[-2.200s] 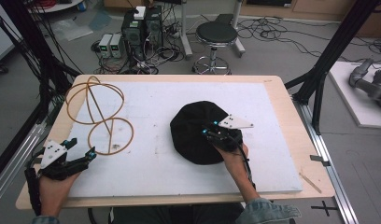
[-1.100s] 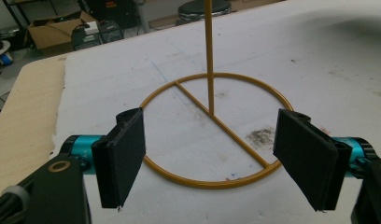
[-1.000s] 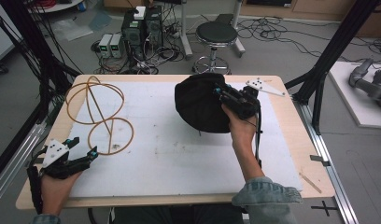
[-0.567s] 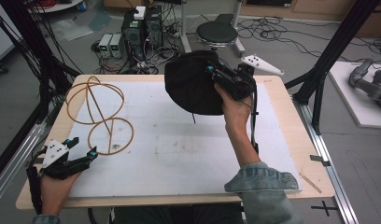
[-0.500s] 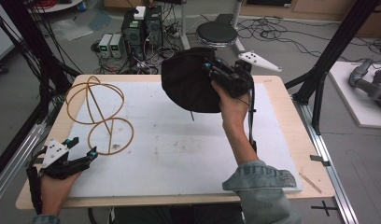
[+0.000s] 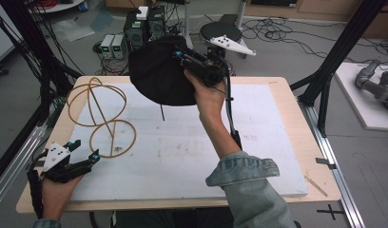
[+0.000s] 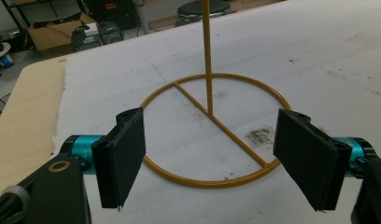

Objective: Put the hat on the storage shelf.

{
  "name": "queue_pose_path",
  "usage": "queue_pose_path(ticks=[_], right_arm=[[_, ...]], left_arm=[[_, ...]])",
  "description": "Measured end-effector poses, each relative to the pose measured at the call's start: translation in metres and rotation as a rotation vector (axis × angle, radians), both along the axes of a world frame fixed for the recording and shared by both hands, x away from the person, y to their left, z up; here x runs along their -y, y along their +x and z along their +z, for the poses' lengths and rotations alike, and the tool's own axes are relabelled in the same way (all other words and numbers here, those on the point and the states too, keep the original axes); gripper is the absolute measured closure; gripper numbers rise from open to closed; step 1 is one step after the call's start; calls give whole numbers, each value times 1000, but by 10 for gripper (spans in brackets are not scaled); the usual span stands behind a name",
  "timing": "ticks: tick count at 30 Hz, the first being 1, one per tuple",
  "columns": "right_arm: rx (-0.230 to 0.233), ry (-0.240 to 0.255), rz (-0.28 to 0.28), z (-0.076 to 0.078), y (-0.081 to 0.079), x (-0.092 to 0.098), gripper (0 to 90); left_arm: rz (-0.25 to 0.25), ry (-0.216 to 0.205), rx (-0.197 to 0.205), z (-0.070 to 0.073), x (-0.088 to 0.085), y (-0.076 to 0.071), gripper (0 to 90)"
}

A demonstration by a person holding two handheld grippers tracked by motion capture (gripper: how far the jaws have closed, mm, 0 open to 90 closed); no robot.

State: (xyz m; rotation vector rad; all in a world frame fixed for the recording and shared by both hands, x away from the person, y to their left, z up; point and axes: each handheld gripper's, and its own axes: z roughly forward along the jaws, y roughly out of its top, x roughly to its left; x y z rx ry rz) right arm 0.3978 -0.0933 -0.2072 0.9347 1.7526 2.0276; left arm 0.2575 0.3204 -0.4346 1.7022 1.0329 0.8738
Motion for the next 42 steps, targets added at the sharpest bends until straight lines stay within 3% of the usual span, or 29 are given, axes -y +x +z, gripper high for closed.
queue_pose_path(ticks=[18, 30, 42], right_arm=[[-31, 18, 105, 3, 6, -69, 709], [-60, -5, 185, -6, 6, -115, 708], [-81, -40, 217, -17, 8, -145, 705]], left_arm=[[3, 3, 3, 0, -2, -2, 255], [6, 0, 7, 1, -4, -5, 255], [3, -5, 9, 0, -4, -5, 255]])
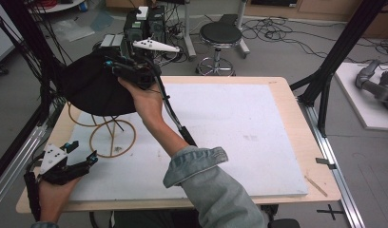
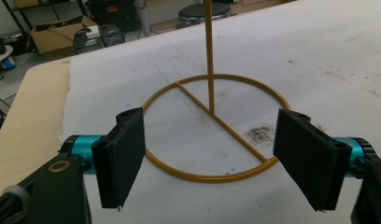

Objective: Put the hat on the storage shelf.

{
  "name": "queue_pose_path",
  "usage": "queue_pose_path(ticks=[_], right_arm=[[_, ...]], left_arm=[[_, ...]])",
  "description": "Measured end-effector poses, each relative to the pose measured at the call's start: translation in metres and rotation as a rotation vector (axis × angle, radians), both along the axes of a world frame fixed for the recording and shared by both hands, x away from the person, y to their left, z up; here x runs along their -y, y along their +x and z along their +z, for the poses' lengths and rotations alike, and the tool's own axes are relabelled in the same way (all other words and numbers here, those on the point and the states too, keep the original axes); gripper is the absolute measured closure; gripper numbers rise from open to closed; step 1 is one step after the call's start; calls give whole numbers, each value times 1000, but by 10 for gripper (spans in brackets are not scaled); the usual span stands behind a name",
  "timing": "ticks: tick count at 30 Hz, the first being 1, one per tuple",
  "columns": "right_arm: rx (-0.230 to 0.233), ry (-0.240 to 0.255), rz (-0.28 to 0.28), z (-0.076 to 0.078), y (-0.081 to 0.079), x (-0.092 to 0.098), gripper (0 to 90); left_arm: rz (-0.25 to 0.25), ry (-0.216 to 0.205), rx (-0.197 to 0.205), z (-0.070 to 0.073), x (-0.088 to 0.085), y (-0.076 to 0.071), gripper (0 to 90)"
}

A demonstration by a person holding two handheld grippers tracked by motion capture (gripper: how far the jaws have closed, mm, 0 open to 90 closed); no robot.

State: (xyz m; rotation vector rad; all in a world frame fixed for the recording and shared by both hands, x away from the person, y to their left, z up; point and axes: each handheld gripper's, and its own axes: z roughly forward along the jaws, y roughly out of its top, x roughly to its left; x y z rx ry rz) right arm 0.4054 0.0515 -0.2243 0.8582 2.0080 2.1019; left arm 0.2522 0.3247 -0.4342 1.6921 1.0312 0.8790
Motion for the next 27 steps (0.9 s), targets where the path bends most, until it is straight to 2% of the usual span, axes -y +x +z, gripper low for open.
queue_pose_path(ticks=[5, 12, 27], right_arm=[[-17, -13, 3, -7, 2, -11, 702], [-17, -52, 4, -15, 2, -26, 693], [-27, -96, 19, -23, 1, -40, 650]], left_arm=[[-1, 1, 0, 0, 0, 0, 256], [-6, 1, 2, 0, 0, 0, 256], [-10, 3, 0, 0, 1, 0, 256]])
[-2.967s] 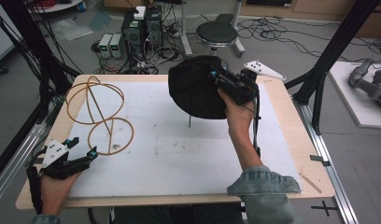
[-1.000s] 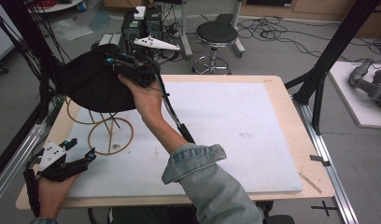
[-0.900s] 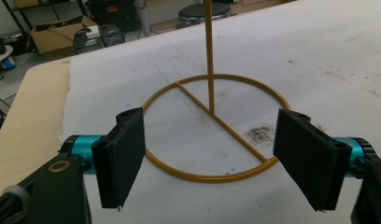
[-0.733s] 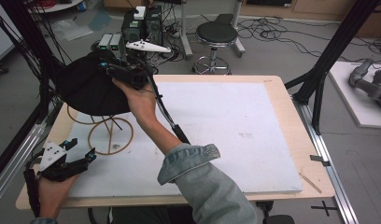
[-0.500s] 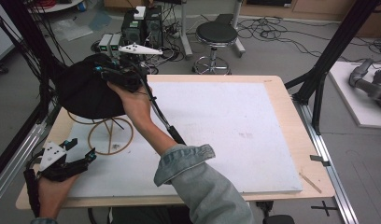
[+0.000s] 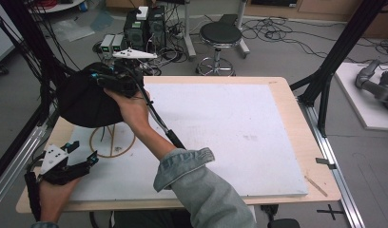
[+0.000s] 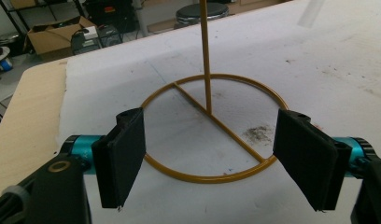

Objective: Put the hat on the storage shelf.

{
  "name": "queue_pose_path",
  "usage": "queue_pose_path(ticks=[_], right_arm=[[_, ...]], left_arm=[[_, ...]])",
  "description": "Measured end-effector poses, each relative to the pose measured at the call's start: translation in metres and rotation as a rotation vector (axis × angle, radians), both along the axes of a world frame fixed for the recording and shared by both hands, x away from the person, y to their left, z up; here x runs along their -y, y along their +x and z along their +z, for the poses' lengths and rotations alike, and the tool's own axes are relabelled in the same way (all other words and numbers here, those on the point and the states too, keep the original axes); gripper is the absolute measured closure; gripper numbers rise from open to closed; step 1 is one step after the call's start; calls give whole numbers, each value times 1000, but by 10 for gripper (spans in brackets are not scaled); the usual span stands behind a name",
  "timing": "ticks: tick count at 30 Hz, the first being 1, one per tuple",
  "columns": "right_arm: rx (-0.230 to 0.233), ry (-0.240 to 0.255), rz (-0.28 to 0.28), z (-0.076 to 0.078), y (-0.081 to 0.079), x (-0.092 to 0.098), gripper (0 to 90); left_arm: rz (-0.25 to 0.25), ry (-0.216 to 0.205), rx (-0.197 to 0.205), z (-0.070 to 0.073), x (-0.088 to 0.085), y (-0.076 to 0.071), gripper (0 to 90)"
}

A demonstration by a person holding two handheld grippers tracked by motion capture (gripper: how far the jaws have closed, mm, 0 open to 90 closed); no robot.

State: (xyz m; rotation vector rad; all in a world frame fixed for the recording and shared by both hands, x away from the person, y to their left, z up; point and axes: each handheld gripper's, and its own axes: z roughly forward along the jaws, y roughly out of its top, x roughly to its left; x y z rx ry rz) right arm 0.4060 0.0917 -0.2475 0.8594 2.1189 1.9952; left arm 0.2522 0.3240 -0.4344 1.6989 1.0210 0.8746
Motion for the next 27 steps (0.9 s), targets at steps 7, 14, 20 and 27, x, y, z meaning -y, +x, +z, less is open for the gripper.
queue_pose_path(ticks=[7, 14, 20, 27], right_arm=[[5, -32, -1, -2, -2, -2, 611], [44, -50, -8, 0, -3, 0, 571], [51, -46, -26, 3, -3, 9, 501], [79, -58, -101, 5, 0, 34, 421]], left_arm=[[0, 1, 0, 0, 0, 0, 256], [-2, 7, -2, 0, 0, 0, 256], [0, 0, -2, 0, 0, 0, 256], [-2, 5, 0, 0, 1, 0, 256]])
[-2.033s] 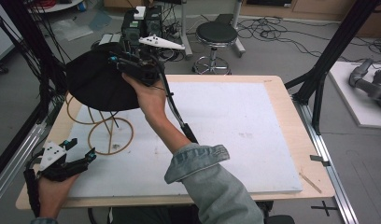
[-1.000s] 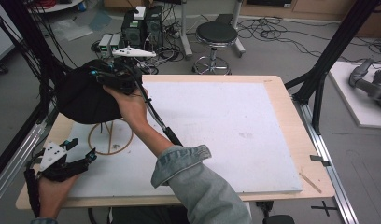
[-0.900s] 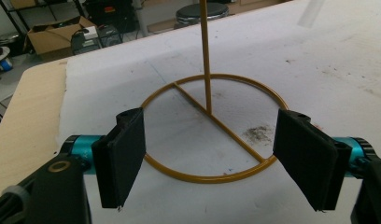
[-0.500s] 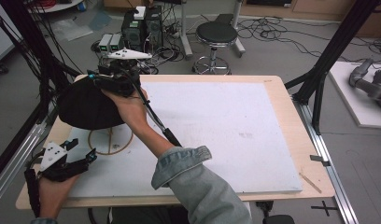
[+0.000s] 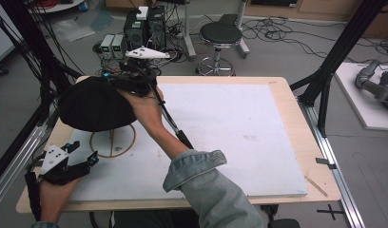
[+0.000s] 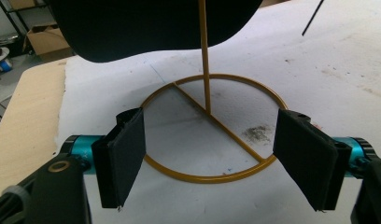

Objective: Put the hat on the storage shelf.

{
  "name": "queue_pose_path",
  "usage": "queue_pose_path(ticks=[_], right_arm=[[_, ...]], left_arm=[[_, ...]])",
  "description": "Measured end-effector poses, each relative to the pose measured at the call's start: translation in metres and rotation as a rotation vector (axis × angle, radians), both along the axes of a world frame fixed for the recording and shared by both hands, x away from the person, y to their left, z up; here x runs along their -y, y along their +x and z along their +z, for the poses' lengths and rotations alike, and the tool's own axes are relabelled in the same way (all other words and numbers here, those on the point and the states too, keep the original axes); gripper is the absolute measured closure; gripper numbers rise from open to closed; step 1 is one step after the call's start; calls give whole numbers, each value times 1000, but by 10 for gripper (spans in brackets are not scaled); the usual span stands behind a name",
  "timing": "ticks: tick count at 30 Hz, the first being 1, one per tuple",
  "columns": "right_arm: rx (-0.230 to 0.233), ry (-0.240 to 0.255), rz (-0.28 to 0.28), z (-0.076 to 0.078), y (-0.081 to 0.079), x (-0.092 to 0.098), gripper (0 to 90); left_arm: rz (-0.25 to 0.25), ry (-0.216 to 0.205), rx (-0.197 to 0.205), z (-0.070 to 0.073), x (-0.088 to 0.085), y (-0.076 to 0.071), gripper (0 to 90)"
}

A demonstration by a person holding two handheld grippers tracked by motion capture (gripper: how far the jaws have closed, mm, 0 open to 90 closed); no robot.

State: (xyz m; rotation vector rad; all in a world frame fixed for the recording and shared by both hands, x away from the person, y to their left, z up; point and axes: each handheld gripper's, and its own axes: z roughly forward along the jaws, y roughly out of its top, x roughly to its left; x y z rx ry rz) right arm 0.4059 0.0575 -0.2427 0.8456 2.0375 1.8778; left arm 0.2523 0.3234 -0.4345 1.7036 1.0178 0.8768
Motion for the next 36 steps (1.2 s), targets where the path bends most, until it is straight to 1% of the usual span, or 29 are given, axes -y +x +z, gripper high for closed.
queue_pose_path(ticks=[3, 5, 7, 9, 11, 13, 14, 15, 16, 20, 23, 28, 32, 34, 36], right_arm=[[7, -3, -40, -1, 3, 18, 401], [-6, -3, -69, -1, 6, 31, 383], [0, 8, -99, -2, 7, 45, 372], [6, 10, -125, -2, 8, 59, 361], [1, 6, -149, -1, 9, 72, 339], [3, 14, -172, -1, 8, 87, 333], [13, 18, -189, -1, 7, 94, 325], [14, 17, -205, -2, 5, 103, 317], [18, 14, -211, -2, 4, 108, 314], [20, 5, -254, -6, -3, 136, 299], [37, -21, -297, -9, -8, 158, 278], [64, -48, -369, -13, -21, 195, 251], [55, -52, -423, -20, -32, 226, 226], [52, -63, -445, -24, -36, 239, 221], [49, -58, -469, -28, -42, 251, 216]], left_arm=[[-1, -1, -1, 0, 1, 1, 256], [-1, 4, -2, -1, 1, 1, 256], [0, -1, -3, -1, 2, 1, 256], [0, 4, -5, -1, 2, 2, 256], [-1, 2, -6, -1, 2, 2, 256], [0, 2, -6, -1, 3, 2, 256], [-1, 4, -6, -1, 3, 3, 256], [-2, 4, -7, -1, 3, 3, 256], [-4, 5, -8, -1, 3, 4, 256], [-9, 10, -11, -2, 6, 5, 256], [-8, 15, -9, -2, 6, 5, 256], [-4, 22, -12, -2, 6, 5, 256], [-5, 23, -11, -2, 7, 5, 256], [-8, 25, -12, -2, 8, 6, 256], [-12, 26, -11, -2, 9, 6, 256]])
